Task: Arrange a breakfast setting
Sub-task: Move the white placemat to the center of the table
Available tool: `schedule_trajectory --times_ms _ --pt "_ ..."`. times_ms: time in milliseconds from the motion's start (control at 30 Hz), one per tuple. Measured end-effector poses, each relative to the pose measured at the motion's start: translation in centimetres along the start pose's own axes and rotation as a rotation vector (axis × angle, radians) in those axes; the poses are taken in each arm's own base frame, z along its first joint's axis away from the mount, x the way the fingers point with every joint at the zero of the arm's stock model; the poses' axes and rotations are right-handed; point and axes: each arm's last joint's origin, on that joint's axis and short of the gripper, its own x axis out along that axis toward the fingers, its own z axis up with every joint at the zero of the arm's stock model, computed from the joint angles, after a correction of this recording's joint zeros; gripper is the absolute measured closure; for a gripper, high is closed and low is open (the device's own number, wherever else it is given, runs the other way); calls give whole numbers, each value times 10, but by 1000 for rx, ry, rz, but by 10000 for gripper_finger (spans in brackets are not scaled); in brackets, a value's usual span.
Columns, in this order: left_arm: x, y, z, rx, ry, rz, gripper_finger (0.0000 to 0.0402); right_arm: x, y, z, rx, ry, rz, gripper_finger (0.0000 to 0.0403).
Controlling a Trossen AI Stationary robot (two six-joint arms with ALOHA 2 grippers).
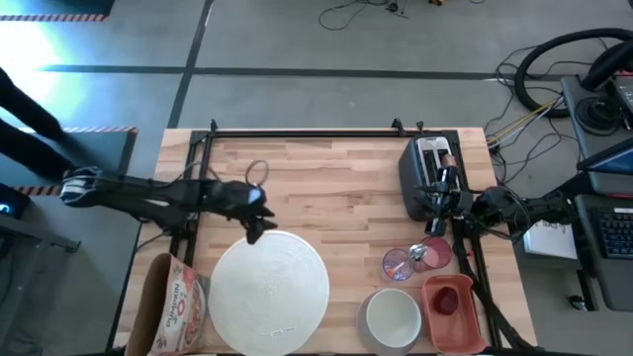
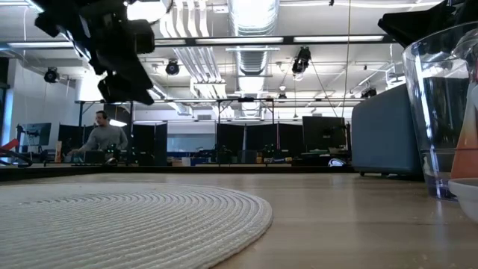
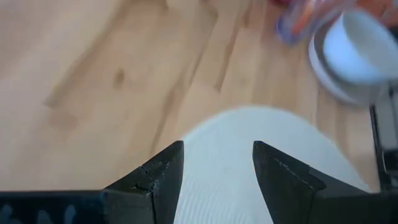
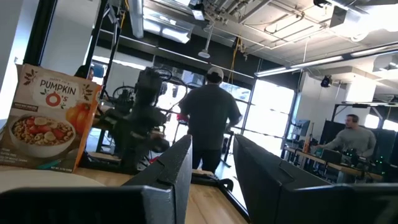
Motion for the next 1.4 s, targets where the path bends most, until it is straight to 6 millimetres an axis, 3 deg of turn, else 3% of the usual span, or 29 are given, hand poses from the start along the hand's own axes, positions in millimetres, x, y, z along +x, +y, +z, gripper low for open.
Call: schedule_trajectory --times_ms 333,767,1100,1400 --pt "47 -13 -15 -6 251 67 225 0 0 0 0 0 0 296" --pt "78 -66 -50 224 501 122 225 0 0 0 0 0 -1 296" --pt "101 -85 -69 264 578 145 225 0 0 0 0 0 -1 296" --pt "119 -86 -61 326 507 250 226 0 0 0 0 1 0 296"
